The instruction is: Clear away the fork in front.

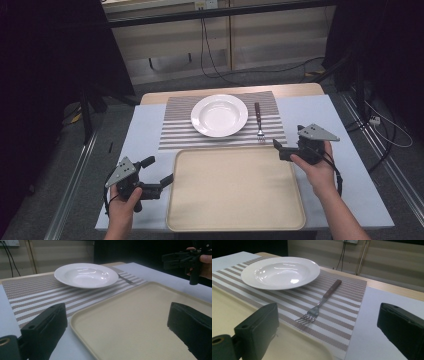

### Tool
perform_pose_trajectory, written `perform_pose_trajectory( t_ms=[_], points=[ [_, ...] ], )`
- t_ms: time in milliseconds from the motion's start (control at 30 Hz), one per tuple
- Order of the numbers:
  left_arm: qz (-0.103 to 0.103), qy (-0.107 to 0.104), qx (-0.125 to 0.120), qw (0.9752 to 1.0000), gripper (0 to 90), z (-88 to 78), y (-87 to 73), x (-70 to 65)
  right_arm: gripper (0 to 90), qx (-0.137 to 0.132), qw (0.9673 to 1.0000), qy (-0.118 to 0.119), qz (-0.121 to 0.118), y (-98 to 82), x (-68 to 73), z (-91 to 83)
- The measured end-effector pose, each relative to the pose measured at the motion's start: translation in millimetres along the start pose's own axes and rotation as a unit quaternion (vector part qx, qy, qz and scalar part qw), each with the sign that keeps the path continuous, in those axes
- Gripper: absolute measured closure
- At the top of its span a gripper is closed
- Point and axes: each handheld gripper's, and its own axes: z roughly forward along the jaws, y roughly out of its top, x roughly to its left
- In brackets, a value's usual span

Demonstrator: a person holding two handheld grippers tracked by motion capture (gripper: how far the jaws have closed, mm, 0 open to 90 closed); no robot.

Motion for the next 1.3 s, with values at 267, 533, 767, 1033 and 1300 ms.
perform_pose_trajectory(
  t_ms=[267, 533, 767, 1033, 1300],
  points=[
    [0.001, -0.001, -0.002, 1.0000, 3.0, -0.3, 0.2, 0.2, 3.5, -0.002, 0.9999, 0.000, 0.013, 8.8, -3.4, 16.4],
    [0.002, -0.001, 0.000, 1.0000, 3.0, -0.1, 0.1, 0.0, 3.5, 0.000, 0.9999, 0.003, 0.011, 15.9, -0.3, 34.4],
    [0.002, -0.002, 0.003, 1.0000, 3.0, 0.1, 0.0, -0.1, 3.9, 0.013, 0.9999, -0.002, 0.003, 19.9, 1.8, 50.0],
    [0.001, -0.001, 0.001, 1.0000, 3.0, -0.2, 0.1, 0.4, 5.2, 0.019, 0.9998, 0.000, 0.010, 26.0, 1.1, 65.7],
    [0.002, -0.001, 0.002, 1.0000, 3.0, -0.2, 0.1, 0.4, 8.3, 0.023, 0.9995, -0.005, 0.020, 27.9, -2.6, 80.3]
  ],
)
